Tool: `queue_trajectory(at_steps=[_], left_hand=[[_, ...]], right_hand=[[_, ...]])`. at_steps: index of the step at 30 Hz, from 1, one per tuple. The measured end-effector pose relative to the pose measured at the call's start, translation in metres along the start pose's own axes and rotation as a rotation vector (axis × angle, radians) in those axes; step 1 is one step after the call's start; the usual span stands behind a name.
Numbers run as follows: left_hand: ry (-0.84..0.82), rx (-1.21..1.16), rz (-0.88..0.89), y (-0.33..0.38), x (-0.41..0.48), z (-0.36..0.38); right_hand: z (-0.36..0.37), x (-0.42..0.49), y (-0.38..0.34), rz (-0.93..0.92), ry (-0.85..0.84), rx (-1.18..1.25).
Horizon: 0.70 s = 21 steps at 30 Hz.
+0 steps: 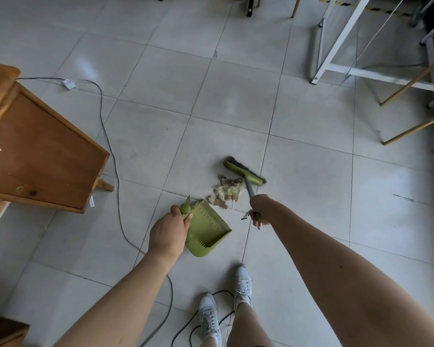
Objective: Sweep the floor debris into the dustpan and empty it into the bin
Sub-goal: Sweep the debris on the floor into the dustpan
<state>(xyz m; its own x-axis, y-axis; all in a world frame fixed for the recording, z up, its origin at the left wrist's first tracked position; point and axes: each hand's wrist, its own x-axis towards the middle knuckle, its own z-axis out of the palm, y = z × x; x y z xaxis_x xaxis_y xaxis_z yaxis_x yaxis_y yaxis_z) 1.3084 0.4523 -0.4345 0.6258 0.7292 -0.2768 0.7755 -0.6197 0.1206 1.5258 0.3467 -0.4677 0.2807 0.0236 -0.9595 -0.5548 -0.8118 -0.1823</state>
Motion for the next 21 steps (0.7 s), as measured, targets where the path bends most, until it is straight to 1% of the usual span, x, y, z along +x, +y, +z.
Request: queue_trajectory(at_steps=[3, 9, 14, 18, 21], left_hand=[[0.010, -0.026, -0.052, 0.004, 0.001, 0.000], [0.010, -0.094, -0.092, 0.014, -0.002, 0.007], [0.018, -0.133, -0.112, 0.015, -0.009, 0.016], [0.026, -0.206, -0.163, 0.013, -0.013, 0.020], [0.026, -0.249, -0.183, 0.014, -0.018, 0.023]], right_hand=[[0.003, 0.000, 0.000, 0.037, -0.022, 0.036], [0.010, -0.012, 0.009, 0.084, -0.068, -0.144], [0.026, -0.023, 0.043, 0.098, -0.106, -0.225], [0.036, -0.038, 0.072, 0.100, -0.125, -0.207], [0.040, -0.060, 0.086, 0.072, -0.156, -0.322]])
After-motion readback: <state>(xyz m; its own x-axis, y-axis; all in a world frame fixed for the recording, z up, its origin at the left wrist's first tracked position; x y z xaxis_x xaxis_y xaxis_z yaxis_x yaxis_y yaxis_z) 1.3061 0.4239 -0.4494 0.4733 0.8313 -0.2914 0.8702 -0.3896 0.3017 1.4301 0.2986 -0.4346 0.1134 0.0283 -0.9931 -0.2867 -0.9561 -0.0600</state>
